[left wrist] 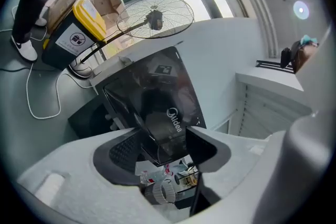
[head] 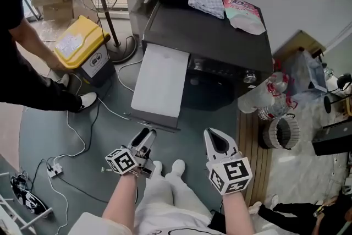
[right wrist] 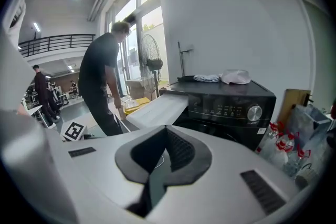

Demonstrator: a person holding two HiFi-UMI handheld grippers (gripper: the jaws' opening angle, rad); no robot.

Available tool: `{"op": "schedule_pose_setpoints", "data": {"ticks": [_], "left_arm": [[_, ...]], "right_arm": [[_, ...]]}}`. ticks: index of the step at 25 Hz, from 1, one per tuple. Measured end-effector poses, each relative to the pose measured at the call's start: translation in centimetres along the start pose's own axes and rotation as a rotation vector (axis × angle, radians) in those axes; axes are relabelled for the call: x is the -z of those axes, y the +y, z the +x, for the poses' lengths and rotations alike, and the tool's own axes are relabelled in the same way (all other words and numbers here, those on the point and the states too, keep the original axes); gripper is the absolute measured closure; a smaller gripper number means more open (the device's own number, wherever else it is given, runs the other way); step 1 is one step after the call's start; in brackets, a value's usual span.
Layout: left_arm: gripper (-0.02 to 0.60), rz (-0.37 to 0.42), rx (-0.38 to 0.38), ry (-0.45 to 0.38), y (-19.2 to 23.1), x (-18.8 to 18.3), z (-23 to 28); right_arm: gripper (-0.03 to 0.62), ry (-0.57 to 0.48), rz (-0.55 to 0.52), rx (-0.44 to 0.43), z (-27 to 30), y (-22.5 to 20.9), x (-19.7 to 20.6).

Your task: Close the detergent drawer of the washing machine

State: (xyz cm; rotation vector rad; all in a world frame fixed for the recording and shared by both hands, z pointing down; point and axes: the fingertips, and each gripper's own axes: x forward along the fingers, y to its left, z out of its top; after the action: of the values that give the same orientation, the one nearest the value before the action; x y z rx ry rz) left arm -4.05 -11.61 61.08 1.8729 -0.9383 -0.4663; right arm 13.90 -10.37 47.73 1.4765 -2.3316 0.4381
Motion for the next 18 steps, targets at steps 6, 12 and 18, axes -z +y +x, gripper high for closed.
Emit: {"op": "schedule_pose_setpoints", "data": {"ticks": [6, 12, 18], "left_arm": [[0.313, -0.003, 0.053, 0.011, 1.1, 0.3, 1.1], [0.304, -0.017, 0.163, -0.014, 0.5, -0.3, 1.8], [0.298, -0.033, 0.201, -0.008, -0.5, -0.4, 1.7]], "right_arm": [[0.600, 0.045, 0.028, 0.037, -0.7, 0.8, 2.5], [0.600, 0.069, 0.049, 0.072, -1.2, 1.0, 4.0], [0.600, 0.071, 0.060, 0.081, -1.4, 1.1, 3.9]]}}
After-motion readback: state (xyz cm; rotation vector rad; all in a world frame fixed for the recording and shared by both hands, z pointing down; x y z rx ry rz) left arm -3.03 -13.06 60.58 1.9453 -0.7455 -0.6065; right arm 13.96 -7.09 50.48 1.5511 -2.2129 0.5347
